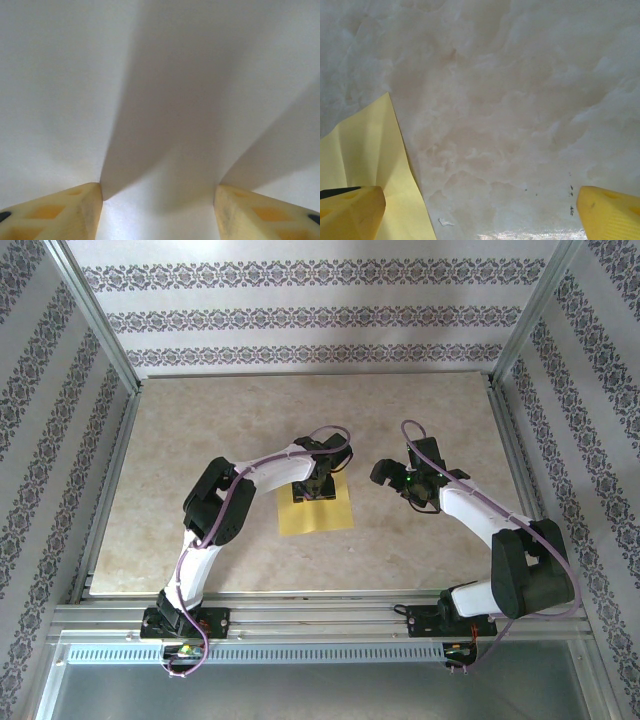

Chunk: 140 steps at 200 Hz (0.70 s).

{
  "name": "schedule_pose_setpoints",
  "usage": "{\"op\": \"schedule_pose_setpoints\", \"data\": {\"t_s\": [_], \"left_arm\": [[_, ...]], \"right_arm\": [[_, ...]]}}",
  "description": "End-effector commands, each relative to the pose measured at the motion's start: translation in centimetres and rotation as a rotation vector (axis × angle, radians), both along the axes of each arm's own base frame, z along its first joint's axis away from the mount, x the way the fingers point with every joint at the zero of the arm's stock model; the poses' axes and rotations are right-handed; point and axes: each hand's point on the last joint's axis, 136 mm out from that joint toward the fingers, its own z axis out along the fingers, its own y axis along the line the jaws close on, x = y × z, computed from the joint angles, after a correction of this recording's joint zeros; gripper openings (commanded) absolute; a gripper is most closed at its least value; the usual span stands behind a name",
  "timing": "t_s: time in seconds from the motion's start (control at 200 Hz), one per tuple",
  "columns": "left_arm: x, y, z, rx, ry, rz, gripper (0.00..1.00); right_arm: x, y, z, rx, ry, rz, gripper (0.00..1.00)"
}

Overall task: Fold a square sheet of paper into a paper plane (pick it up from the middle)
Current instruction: First fold the square sheet of paper in half at the center of the table.

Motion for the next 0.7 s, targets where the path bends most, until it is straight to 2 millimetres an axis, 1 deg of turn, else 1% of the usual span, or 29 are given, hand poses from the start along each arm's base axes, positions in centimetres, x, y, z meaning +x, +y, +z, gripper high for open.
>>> {"op": "schedule_pose_setpoints", "data": {"t_s": [0.0, 0.125, 0.24, 0.3, 0.355, 0.41, 0.52, 0.595, 0.695], "left_arm": [[-1.2, 1.5, -2.1, 0.038, 0.065, 0.023, 0.59], [-0.9, 1.4, -1.4, 0.021, 0.045, 0.023, 0.54], [0.0, 0.6, 0.5, -0.040, -0.013, 0.009, 0.47], [0.4, 0.3, 1.6, -0.072, -0.043, 0.007, 0.46], [0.5, 0.3, 2.1, -0.085, -0.057, 0.009, 0.47], [0.5, 0.4, 2.2, -0.082, -0.054, 0.007, 0.48], [0.1, 0.8, 1.3, -0.063, -0.021, 0.009, 0.48], [-0.2, 0.8, 1.1, -0.066, -0.008, 0.011, 0.47], [0.0, 0.4, 1.7, -0.088, -0.021, 0.005, 0.37]], "right_arm": [[0.4, 0.0, 0.3, 0.009, -0.006, -0.009, 0.98], [0.5, 0.0, 0.3, 0.011, -0.006, -0.008, 0.98], [0.5, 0.0, 0.3, 0.012, -0.005, -0.012, 0.98], [0.5, 0.1, 0.3, 0.015, -0.004, -0.011, 0.98], [0.6, 0.1, 0.3, 0.017, -0.005, -0.012, 0.98], [0.6, 0.1, 0.3, 0.017, -0.007, -0.011, 0.98], [0.7, 0.1, 0.4, 0.020, -0.008, -0.013, 0.98], [0.7, 0.2, 0.4, 0.021, -0.008, -0.013, 0.98], [0.8, 0.2, 0.5, 0.022, -0.011, -0.015, 0.98]]}}
